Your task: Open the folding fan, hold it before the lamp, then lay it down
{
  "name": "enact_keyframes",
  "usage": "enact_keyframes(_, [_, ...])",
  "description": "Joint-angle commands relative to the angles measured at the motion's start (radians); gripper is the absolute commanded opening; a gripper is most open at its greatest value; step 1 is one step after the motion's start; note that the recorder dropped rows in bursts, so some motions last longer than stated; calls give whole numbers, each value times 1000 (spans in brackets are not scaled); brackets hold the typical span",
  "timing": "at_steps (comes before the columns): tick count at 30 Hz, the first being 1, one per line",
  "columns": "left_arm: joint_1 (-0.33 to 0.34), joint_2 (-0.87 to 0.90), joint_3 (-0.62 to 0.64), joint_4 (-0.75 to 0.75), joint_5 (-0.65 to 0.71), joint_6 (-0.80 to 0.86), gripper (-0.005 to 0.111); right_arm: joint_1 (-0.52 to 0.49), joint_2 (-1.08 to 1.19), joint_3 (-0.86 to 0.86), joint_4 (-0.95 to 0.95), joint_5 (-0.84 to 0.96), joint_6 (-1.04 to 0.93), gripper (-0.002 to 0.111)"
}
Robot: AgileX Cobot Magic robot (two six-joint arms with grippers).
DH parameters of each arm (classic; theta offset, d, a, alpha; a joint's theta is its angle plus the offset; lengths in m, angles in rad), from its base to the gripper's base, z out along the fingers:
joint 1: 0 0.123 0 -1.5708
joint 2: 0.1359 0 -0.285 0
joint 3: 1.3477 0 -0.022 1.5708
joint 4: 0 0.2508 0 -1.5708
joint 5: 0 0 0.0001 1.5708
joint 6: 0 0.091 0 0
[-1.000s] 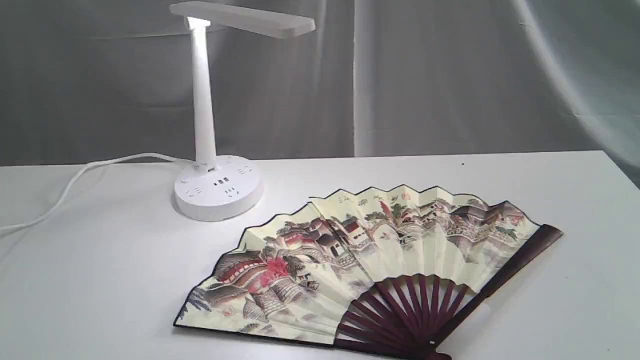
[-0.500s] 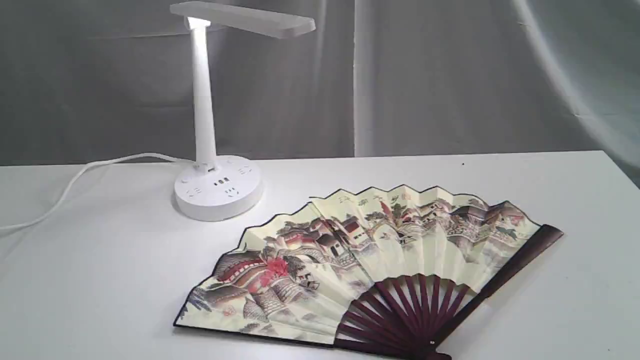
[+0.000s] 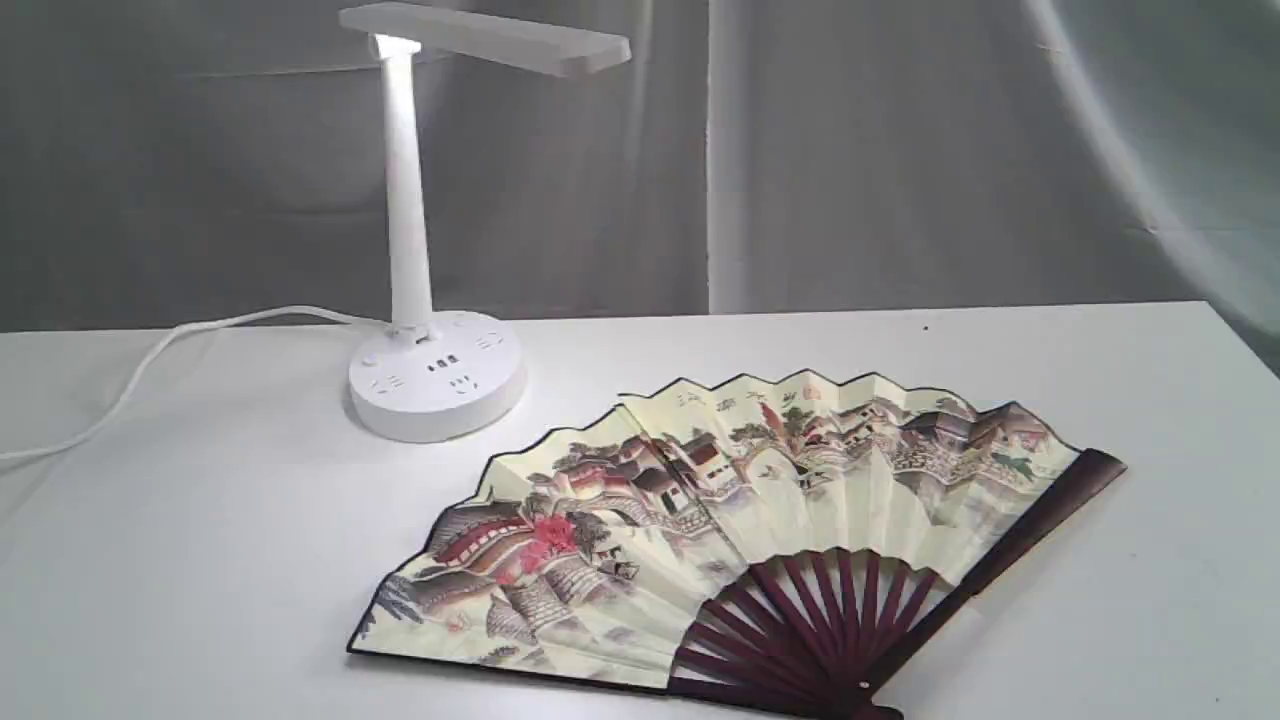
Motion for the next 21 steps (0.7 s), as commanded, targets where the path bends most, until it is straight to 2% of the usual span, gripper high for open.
enact_keyframes(1, [2,-59,-6,-4,11,-6,0,1,-46,8,1,0,-11,0])
enact_keyframes(7, [2,-192,-6,-1,-19,-20,0,1,-126,8,5,-2,0,0])
enact_keyframes(12, [2,-317,-6,71,-52,-22,0,1,-216,8,5,15,-1,0])
enact_keyframes(21, [2,-429,-6,87,-116,-27,0,1,-452,8,-47,67,-1,0])
